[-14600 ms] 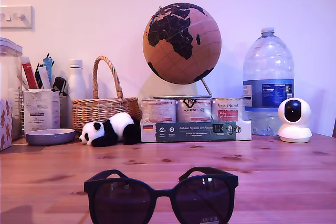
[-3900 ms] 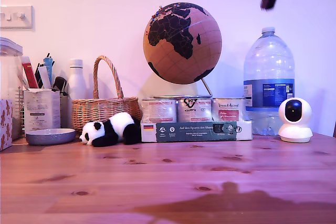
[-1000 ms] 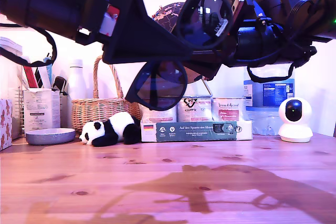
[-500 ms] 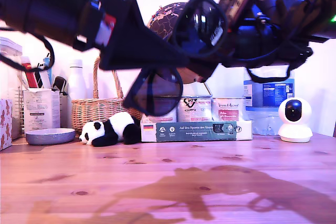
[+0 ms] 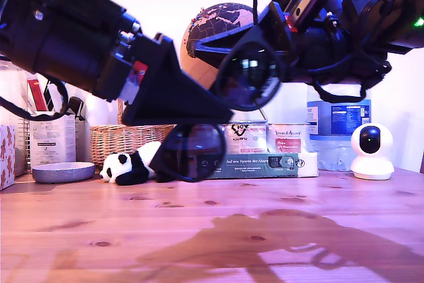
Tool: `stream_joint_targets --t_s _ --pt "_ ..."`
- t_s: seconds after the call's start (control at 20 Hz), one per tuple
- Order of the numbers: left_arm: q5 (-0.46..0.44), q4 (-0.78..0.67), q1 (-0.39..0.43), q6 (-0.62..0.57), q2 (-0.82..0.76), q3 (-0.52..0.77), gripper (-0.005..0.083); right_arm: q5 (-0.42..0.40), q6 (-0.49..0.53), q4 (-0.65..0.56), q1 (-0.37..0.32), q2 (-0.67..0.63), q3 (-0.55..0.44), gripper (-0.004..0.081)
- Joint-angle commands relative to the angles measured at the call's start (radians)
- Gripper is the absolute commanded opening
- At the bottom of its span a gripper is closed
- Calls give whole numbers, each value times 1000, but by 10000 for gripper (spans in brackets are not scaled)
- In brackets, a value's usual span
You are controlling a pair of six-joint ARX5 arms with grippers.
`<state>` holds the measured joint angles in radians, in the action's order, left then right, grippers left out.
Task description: Pick up the sunglasses and close them, then place them back on the table
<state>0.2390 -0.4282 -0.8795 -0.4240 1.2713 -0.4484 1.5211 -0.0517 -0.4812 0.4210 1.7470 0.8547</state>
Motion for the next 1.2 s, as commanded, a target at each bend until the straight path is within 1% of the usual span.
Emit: stream_joint_targets --t_s 0.0,0.1,0.2,0.5,0.6,0.65,0.75,0.8,0.85,0.9,0.95,1.15 --pt "0 -14 18 5 -2 15 -23 20 5 13 -20 1 -2 -13" --pt "-2 -15 25 5 -2 15 -23 44 5 27 -46 1 -2 -13" --pt "-3 -16 37 4 -2 15 -23 48 4 30 -70 1 -2 -13" --pt "-3 -17 47 5 -2 15 -23 25 4 8 -111 1 11 -13" --pt "-3 -15 47 5 -2 15 -23 -19 1 0 -139 1 27 -13" --pt "-3 -15 47 4 -2 15 -23 -58 -11 0 -152 1 36 -13" --pt "-3 -14 47 2 -2 15 -24 -139 -85 2 -185 1 57 -13" --pt "-3 -13 46 -5 -2 14 -24 -179 -141 10 -195 1 66 -13" --pt "-3 -13 46 -6 -2 14 -24 -205 -189 21 -204 1 77 -13" --pt "-3 -3 44 -24 -2 9 -24 -217 -216 31 -207 1 85 -13" --pt "-4 39 40 -49 -2 -8 -24 -221 -228 30 -207 1 90 -13" --pt "-5 335 37 -101 -1 -140 -24 -242 -243 58 -204 0 92 -13"
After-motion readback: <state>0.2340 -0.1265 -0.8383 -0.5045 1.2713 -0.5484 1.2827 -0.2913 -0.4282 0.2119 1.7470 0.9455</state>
